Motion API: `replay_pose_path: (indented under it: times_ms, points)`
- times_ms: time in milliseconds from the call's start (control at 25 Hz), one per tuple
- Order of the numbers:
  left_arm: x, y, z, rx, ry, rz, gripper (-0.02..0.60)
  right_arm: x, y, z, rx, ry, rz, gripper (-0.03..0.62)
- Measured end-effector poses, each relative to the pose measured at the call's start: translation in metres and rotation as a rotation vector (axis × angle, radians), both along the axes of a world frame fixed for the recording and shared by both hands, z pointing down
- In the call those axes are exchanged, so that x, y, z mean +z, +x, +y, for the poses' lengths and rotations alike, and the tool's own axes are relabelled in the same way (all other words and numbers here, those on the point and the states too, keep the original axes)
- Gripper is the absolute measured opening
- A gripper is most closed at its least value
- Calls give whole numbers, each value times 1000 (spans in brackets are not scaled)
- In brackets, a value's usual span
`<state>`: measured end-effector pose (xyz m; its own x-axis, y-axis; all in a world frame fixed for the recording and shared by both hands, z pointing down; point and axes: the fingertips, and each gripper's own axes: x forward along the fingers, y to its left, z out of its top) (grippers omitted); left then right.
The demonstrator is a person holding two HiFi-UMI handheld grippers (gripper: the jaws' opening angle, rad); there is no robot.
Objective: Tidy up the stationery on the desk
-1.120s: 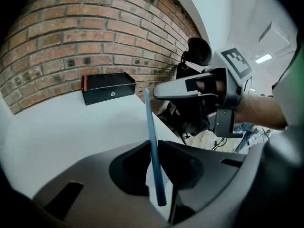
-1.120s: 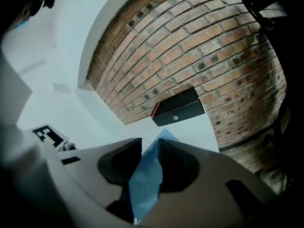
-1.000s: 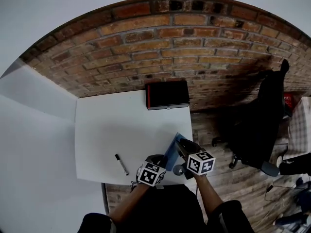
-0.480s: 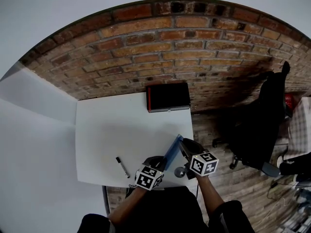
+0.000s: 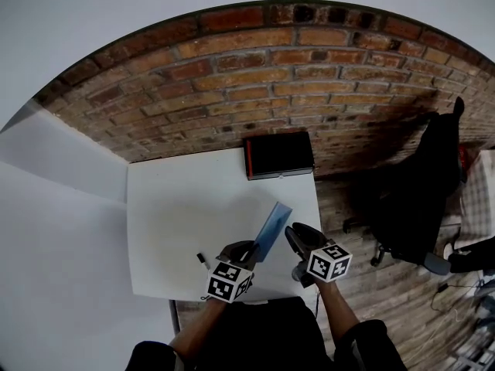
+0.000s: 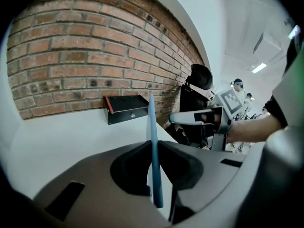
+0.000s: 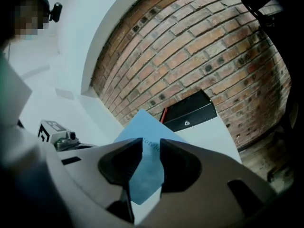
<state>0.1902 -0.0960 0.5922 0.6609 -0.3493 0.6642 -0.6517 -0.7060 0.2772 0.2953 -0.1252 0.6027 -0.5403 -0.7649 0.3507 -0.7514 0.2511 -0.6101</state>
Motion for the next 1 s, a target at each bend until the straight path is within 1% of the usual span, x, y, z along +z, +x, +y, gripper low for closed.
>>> replay_pose_path:
  times_ms: [120, 320, 400, 560, 600, 680, 760, 800, 840, 920, 960, 1000]
  points:
    - [-15, -19, -8, -16, 14, 41, 52, 1, -25, 0, -15, 6, -49, 114]
    - [-45, -52, -17, -29, 47, 99, 52, 1, -67, -1, -56, 8, -153, 182]
    - [-58, -66, -18, -30, 54, 128, 52, 0, -81, -1, -77, 18, -213, 204]
    - [-92, -97, -17, -35, 69, 201, 52, -18, -110, 2, -134, 65, -396, 236]
    - [-101, -105, -17, -32, 78, 212, 52, -21, -117, 3, -150, 73, -426, 239]
    - [-116, -121, -15, -30, 89, 238, 52, -22, -134, 3, -186, 77, -455, 244]
    - [-128, -136, -14, -37, 87, 272, 52, -22, -152, 3, -221, 75, -489, 247]
    - [-134, -144, -13, -42, 83, 291, 52, -25, -161, 4, -241, 76, -541, 247]
    - [-140, -151, -12, -46, 76, 312, 52, -32, -169, 5, -264, 82, -621, 249]
    - [-151, -164, -10, -55, 54, 364, 52, -52, -183, 8, -314, 111, -811, 250]
    - [-156, -171, -9, -60, 40, 396, 52, -61, -191, 10, -342, 126, -884, 250]
    - [-161, -177, -8, -65, 26, 429, 52, -67, -199, 12, -368, 136, -933, 252]
